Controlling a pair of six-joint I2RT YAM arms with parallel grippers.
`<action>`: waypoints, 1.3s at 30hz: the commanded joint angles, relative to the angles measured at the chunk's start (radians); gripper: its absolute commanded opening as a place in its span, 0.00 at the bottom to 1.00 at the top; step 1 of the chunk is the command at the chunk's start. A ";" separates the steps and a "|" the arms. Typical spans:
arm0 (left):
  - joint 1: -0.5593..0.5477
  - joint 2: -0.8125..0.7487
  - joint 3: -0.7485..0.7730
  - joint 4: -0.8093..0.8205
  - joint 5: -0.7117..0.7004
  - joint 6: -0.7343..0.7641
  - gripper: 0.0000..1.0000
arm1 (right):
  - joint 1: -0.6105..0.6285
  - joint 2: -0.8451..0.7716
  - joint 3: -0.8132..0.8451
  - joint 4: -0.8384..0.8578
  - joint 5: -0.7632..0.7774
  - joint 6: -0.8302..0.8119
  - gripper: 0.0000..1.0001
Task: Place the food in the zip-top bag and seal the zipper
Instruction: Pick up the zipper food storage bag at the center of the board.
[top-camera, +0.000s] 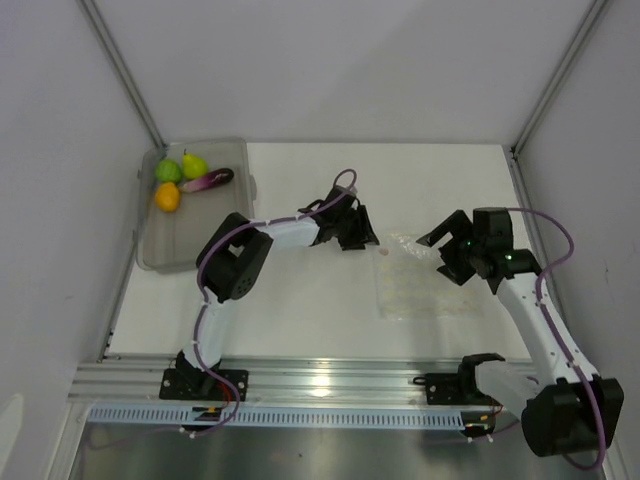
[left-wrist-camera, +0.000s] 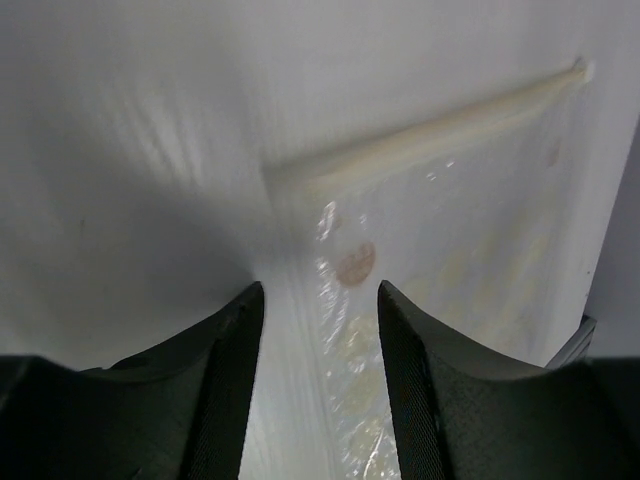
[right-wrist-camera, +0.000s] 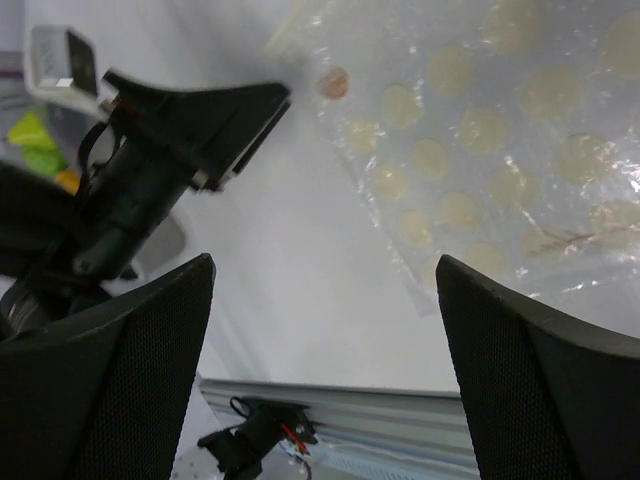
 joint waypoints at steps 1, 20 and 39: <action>0.007 -0.079 -0.086 0.036 0.013 -0.009 0.53 | 0.023 0.065 -0.082 0.152 0.076 0.078 0.91; 0.043 -0.139 -0.241 0.188 0.102 -0.036 0.58 | 0.145 0.556 -0.120 0.310 0.150 0.127 0.95; 0.095 -0.150 -0.268 0.173 0.089 -0.022 0.64 | 0.242 0.442 -0.158 0.449 -0.040 0.147 0.93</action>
